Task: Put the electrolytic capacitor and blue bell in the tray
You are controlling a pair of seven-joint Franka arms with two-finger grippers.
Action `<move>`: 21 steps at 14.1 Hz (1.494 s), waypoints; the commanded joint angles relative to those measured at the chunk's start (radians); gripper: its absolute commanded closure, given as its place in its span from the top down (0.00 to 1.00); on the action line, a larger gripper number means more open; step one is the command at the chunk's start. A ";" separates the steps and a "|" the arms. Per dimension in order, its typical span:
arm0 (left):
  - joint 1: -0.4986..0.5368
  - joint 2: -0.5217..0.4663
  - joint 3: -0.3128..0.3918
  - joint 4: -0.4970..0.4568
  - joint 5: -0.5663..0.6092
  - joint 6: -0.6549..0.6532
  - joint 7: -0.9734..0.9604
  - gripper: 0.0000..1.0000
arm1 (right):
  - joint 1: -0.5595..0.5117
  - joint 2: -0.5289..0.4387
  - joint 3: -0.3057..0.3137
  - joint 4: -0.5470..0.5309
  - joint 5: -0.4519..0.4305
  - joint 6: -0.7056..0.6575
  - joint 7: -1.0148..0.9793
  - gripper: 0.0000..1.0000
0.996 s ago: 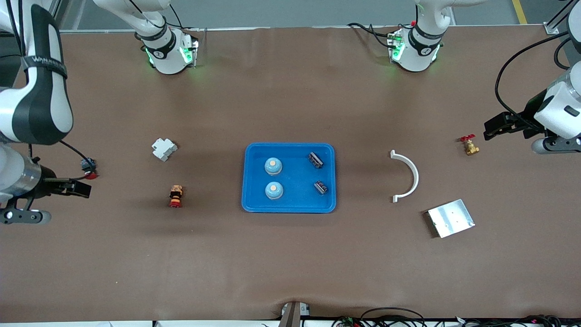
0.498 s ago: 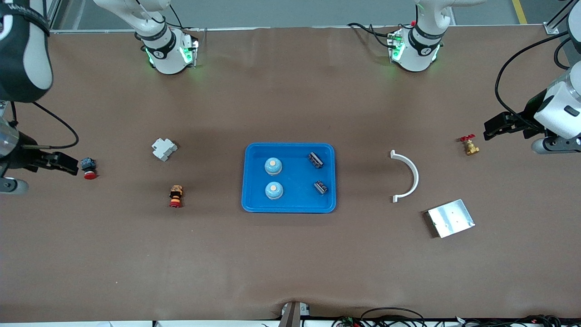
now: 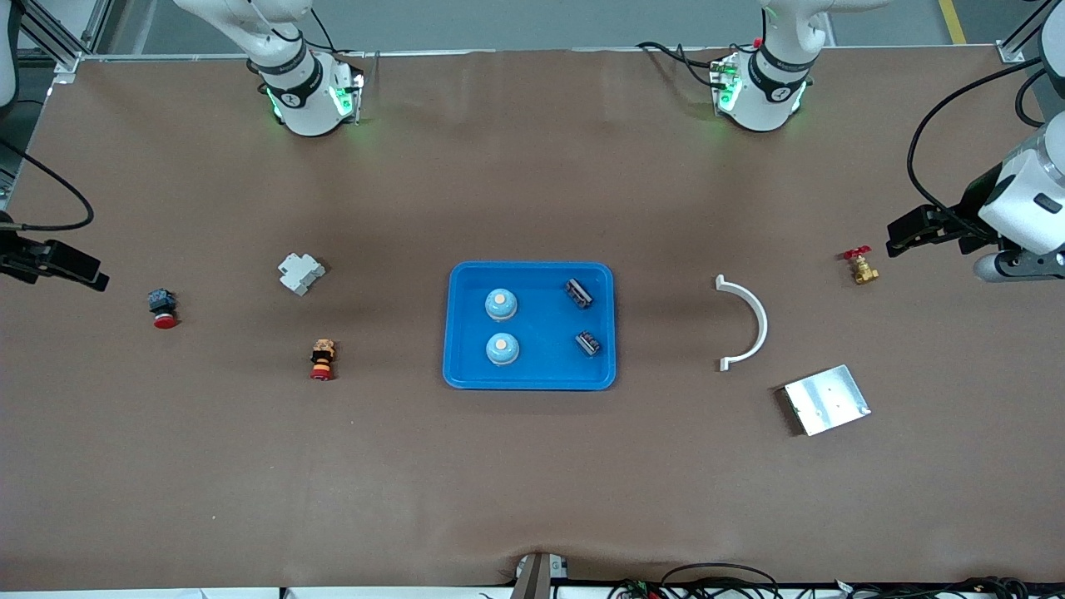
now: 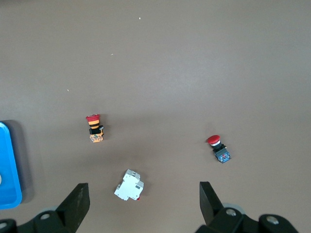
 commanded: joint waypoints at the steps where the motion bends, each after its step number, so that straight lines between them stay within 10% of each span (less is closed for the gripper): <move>1: 0.000 -0.003 0.000 0.006 -0.018 0.001 -0.001 1.00 | -0.018 -0.068 0.013 -0.066 0.018 0.003 -0.023 1.00; 21: -0.002 -0.003 0.000 0.006 -0.018 0.001 -0.001 1.00 | 0.026 -0.132 0.014 -0.097 0.036 -0.019 -0.023 1.00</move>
